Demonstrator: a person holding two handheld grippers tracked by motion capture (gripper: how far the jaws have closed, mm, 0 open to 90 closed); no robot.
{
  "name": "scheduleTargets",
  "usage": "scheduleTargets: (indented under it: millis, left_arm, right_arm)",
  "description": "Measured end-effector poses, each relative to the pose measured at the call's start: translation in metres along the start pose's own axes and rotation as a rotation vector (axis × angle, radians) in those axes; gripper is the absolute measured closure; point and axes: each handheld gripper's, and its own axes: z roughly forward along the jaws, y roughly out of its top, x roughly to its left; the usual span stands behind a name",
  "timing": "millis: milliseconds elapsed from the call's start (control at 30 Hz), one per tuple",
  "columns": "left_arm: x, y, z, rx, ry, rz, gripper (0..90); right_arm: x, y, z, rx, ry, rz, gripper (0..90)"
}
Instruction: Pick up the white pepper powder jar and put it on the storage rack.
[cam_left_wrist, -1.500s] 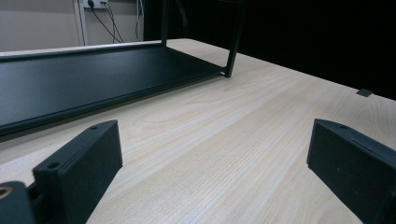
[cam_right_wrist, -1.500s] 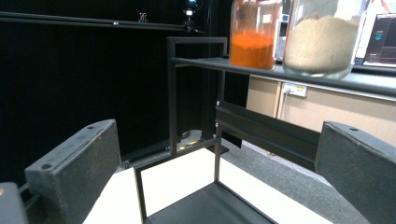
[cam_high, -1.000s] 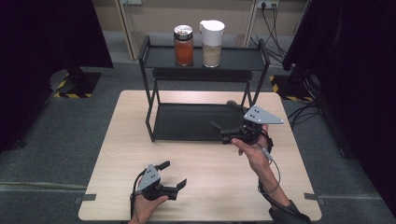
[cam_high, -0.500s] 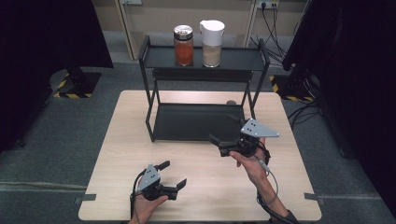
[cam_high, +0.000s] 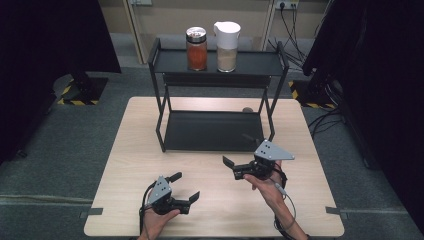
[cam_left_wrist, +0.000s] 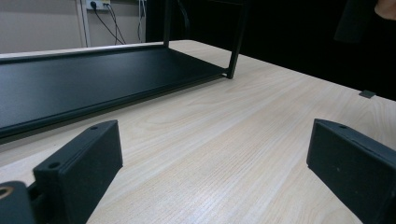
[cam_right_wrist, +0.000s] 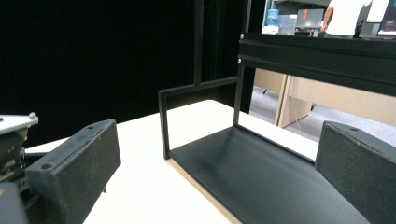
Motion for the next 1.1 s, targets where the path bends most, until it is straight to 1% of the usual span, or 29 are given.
scheduleTargets:
  millis: [167,400,533,833,1100]
  left_arm:
    - [0.0,0.0,0.0,0.0,0.001,-0.001,2.8]
    - [0.0,0.0,0.0,0.0,0.002,-0.002,2.8]
    - [0.0,0.0,0.0,-0.001,0.002,-0.001,2.8]
    - [0.0,0.0,0.0,-0.001,0.004,-0.002,2.8]
    - [0.0,0.0,-0.001,-0.003,0.007,-0.001,2.8]
  right_arm:
    - [0.003,-0.011,-0.003,0.005,-0.002,0.007,0.4]
    - [0.005,-0.027,-0.007,0.019,-0.003,0.033,0.4]
    - [0.007,-0.036,-0.01,0.013,-0.007,0.043,0.4]
    - [0.012,-0.053,-0.014,0.014,-0.004,0.048,0.4]
    - [0.016,-0.064,-0.017,0.017,0.002,0.057,0.4]
